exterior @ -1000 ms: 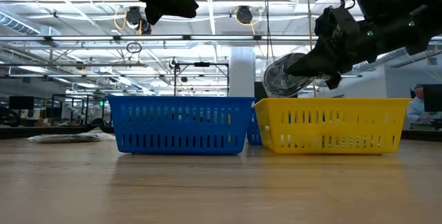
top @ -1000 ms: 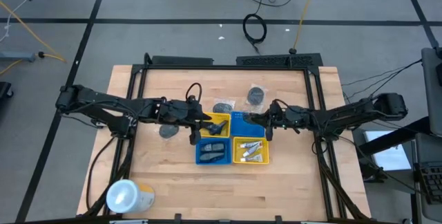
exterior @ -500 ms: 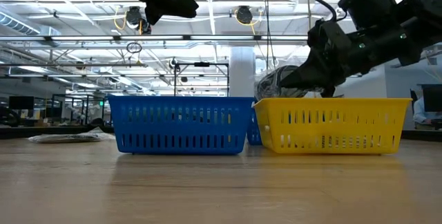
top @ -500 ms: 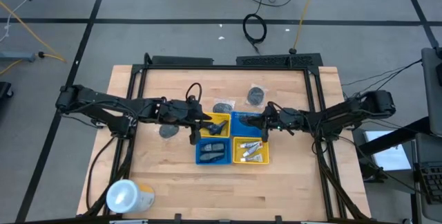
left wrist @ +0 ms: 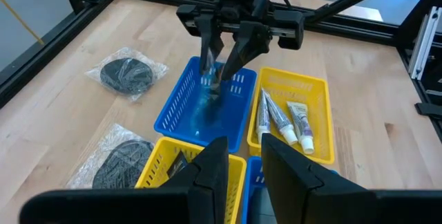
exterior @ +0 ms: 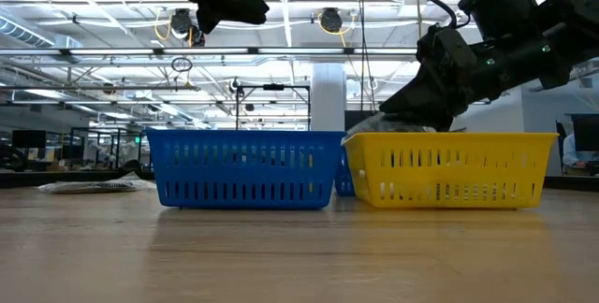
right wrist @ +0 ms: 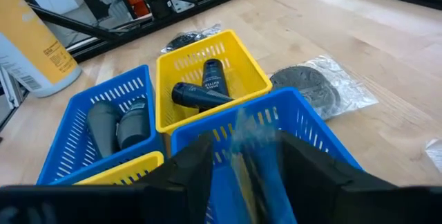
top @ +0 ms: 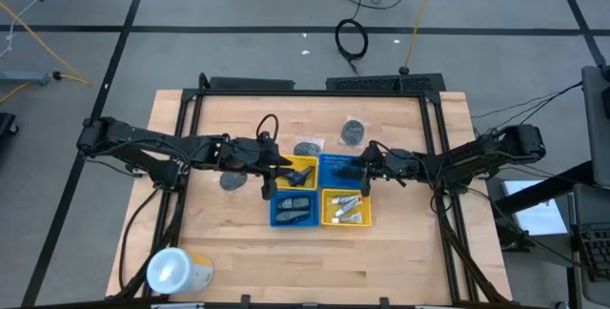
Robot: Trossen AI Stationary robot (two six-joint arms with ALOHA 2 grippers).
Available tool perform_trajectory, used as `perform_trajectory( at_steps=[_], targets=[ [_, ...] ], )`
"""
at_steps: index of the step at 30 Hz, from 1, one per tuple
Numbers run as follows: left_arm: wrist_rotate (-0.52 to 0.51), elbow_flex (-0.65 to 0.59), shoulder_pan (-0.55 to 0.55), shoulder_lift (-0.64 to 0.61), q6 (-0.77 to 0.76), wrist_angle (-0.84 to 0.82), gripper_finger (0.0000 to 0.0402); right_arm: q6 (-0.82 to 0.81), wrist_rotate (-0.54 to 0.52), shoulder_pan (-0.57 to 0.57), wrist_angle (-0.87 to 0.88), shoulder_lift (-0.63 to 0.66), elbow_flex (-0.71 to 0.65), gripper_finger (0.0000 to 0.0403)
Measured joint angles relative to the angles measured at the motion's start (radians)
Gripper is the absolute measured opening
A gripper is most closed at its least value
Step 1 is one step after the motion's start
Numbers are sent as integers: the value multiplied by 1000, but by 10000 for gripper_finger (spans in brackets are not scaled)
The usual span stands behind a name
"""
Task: Pick & Place Travel size toiletries
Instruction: Put the black hairbrush into the right blue bin
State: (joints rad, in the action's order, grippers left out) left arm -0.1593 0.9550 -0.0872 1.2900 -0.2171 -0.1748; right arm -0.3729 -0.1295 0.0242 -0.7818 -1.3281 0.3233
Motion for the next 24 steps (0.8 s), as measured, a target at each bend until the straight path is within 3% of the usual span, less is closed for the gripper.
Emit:
perform_trajectory(
  at_steps=[7,14,24],
  targets=[
    [0,0,0,0,0,0,85,83,-37,1,-47,4,0,179],
    [0,0,0,0,0,0,85,115,-104,81,-50,108,1,174],
    [0,0,0,0,4,0,85,25,-105,292,462,220,82,169]
  ],
)
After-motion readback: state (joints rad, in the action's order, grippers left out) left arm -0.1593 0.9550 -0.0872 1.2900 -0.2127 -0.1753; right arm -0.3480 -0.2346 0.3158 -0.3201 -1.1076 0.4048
